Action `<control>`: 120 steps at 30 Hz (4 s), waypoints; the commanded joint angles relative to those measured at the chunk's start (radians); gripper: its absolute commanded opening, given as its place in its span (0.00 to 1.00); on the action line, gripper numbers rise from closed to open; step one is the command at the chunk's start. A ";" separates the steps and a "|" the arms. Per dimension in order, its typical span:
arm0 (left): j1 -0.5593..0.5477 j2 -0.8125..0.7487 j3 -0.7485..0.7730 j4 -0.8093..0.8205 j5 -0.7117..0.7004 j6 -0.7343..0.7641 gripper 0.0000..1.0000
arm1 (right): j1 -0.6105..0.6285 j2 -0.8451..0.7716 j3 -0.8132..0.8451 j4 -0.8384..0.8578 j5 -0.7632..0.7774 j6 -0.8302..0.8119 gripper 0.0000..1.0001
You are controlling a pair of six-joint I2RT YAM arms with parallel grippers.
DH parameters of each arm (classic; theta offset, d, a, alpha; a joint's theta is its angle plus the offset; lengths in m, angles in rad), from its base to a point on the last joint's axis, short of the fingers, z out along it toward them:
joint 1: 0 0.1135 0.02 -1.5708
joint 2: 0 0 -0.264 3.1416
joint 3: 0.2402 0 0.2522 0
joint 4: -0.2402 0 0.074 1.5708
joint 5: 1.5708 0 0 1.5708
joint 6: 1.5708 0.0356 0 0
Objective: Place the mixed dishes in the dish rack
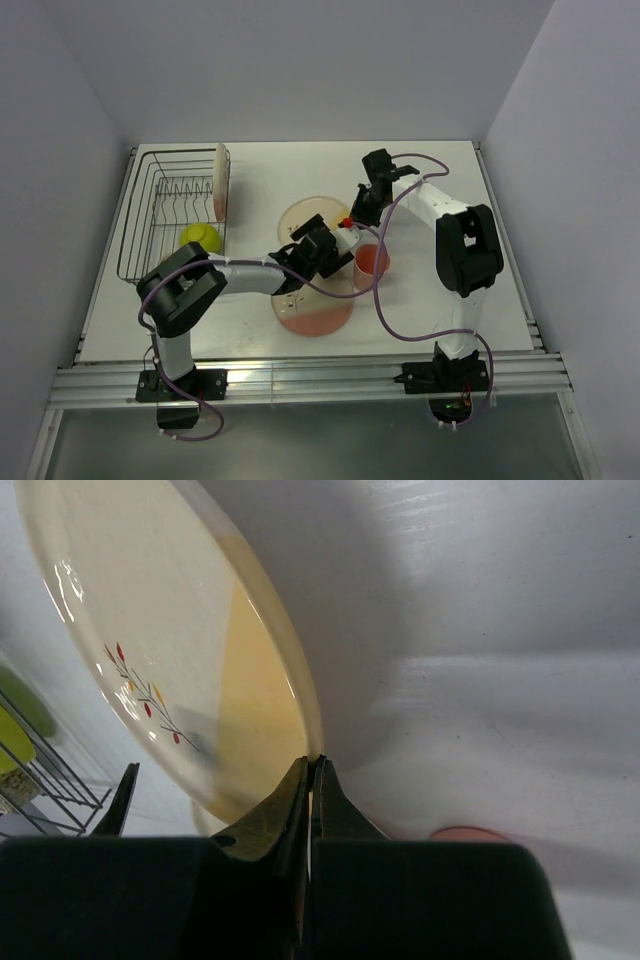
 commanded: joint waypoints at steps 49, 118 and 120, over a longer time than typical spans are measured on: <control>0.099 -0.107 -0.089 0.377 -0.240 0.110 0.00 | -0.006 -0.121 0.141 -0.047 -0.033 -0.092 0.53; 0.937 -0.553 0.064 -0.088 0.638 -0.459 0.00 | -0.004 -0.518 -0.200 -0.034 0.183 -0.173 0.51; 0.937 -0.548 0.048 -0.082 0.637 -0.453 0.00 | -0.004 -0.521 -0.203 -0.034 0.183 -0.175 0.51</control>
